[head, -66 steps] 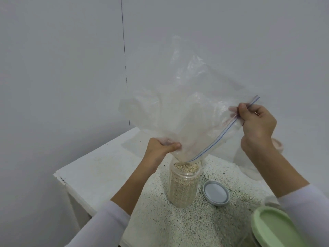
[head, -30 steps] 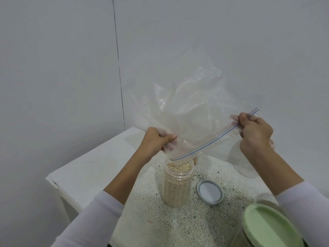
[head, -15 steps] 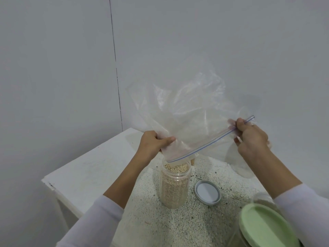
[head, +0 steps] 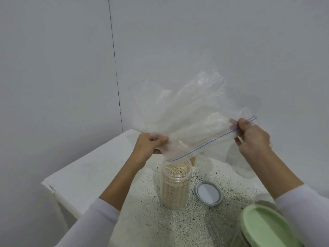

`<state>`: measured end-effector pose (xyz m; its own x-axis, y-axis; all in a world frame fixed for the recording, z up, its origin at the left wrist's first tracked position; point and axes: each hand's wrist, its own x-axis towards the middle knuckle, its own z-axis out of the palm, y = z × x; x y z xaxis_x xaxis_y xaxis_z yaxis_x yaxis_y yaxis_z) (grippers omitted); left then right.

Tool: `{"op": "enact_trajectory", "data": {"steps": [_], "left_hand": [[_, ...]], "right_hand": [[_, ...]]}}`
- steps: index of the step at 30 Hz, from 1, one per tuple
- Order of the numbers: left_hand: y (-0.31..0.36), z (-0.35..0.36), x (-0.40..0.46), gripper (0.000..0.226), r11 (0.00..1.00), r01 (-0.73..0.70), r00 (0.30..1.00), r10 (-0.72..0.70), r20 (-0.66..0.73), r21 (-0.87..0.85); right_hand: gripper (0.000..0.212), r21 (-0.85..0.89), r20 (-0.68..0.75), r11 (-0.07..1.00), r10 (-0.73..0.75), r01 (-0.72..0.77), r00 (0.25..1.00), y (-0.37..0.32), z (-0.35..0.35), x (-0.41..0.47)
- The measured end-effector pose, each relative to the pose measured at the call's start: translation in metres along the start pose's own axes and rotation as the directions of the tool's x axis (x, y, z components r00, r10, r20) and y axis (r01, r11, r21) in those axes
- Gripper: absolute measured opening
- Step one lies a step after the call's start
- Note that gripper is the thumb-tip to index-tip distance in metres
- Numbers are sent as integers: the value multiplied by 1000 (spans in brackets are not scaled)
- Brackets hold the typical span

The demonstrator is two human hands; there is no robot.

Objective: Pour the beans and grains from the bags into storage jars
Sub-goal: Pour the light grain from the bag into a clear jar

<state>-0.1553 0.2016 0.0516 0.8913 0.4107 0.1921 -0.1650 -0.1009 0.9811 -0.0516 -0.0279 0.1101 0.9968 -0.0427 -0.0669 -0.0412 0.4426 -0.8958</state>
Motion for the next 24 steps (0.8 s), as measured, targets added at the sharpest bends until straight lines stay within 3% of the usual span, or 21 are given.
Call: {"op": "enact_trajectory", "data": {"steps": [8,13,17,22,24], "left_hand": [[-1,-9,0,12,998,-1,998,-3,-64,-61],[2,-7,4,10,992,6,984,-28,-174,-124],[8,-4,10,38,983,32,962,-80,-260,-183],[16,-11,13,65,955,-124,972,62,-227,-270],[23,-15,11,51,932,-184,970,121,-210,-311]], "right_hand": [[21,-6,-11,996,-92,92,996,-1,5,-1],[29,31,-71,987,-156,159,985,-3,8,2],[32,-73,-106,967,-250,243,963,-4,8,8],[30,-162,-39,906,-403,392,914,-12,8,5],[28,-156,1,896,-421,416,907,-16,9,2]]}}
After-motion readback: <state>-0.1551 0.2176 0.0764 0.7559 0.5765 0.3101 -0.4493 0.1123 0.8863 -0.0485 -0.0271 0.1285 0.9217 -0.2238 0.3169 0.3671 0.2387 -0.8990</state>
